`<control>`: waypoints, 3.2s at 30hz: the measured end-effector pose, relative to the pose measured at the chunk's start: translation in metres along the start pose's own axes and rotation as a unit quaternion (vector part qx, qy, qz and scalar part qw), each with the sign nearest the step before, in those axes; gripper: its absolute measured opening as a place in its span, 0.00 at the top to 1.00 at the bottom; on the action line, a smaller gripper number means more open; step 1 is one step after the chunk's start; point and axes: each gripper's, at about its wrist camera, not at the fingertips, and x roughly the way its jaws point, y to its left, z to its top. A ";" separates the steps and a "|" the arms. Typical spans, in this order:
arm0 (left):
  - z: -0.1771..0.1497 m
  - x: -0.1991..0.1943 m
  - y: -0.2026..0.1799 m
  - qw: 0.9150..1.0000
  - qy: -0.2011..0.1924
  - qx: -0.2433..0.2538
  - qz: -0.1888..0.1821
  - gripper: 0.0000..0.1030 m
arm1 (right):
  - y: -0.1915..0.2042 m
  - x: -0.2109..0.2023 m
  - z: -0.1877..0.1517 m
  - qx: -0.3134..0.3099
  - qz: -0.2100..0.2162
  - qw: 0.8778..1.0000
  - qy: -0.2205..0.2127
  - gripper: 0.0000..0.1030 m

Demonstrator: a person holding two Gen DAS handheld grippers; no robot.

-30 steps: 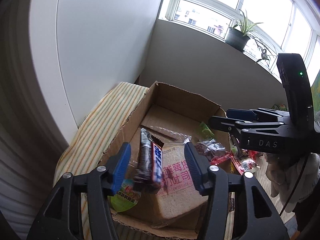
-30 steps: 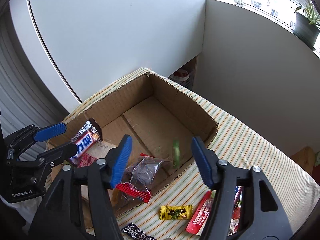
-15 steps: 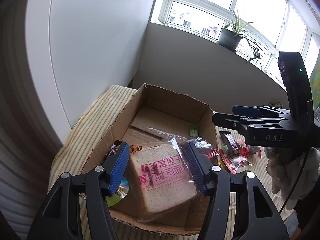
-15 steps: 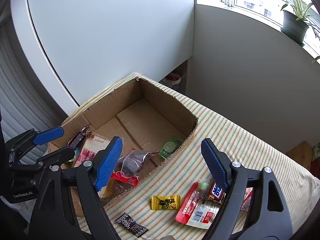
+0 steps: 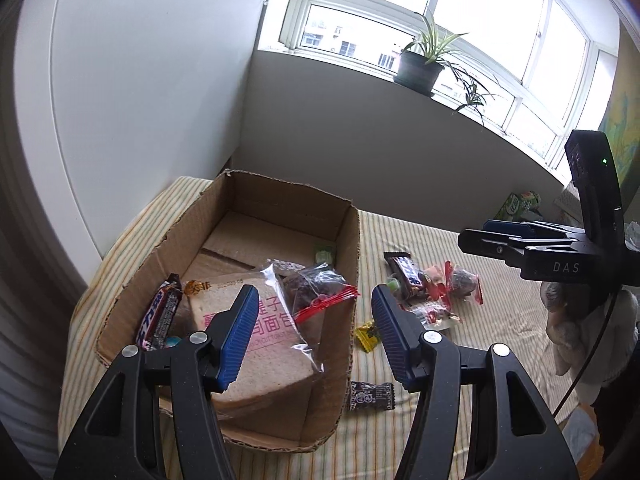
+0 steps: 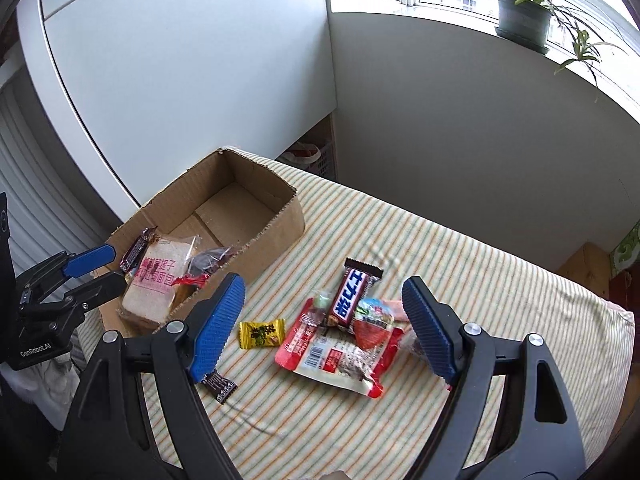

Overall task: Organize snacks
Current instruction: 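Move left gripper toward black candy packet while right approaches clear bag with brown snack, then grasp the black candy packet with left gripper while right grasps the brown-snack bag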

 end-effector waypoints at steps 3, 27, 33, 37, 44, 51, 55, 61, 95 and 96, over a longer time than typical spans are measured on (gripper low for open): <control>-0.002 -0.001 -0.014 1.000 0.001 0.012 -0.006 0.44 | -0.020 -0.010 -0.012 0.012 -0.009 1.000 -0.002 0.19; -0.092 0.030 -0.071 0.991 0.133 -0.005 -0.027 0.44 | -0.112 -0.005 -0.061 0.057 0.004 0.998 0.014 0.19; -0.092 0.044 -0.064 0.991 0.133 -0.014 0.002 0.44 | -0.117 0.002 -0.058 0.050 0.012 0.999 0.013 0.19; -0.091 0.057 -0.066 0.990 0.137 -0.001 0.016 0.44 | -0.117 0.008 -0.054 0.046 0.020 0.999 0.014 0.19; -0.084 0.073 -0.066 0.990 0.133 0.011 0.033 0.44 | -0.118 0.021 -0.053 0.043 0.034 0.998 0.020 0.27; -0.079 0.082 -0.074 0.990 0.129 0.034 0.033 0.44 | -0.122 0.036 -0.052 0.034 0.042 0.998 0.035 0.28; -0.079 0.085 -0.078 0.990 0.127 0.053 0.036 0.56 | -0.121 0.051 -0.051 0.031 0.027 0.998 0.057 0.28; -0.079 0.085 -0.078 0.990 0.129 0.058 0.028 0.71 | -0.110 0.062 -0.047 -0.011 0.038 0.997 0.066 0.26; -0.082 0.054 -0.078 0.993 0.108 0.042 -0.021 0.78 | -0.093 0.039 -0.072 -0.054 -0.004 0.994 0.096 0.67; -0.081 0.050 -0.078 0.993 0.104 0.041 -0.023 0.78 | -0.091 0.034 -0.071 -0.053 -0.003 0.994 0.093 0.67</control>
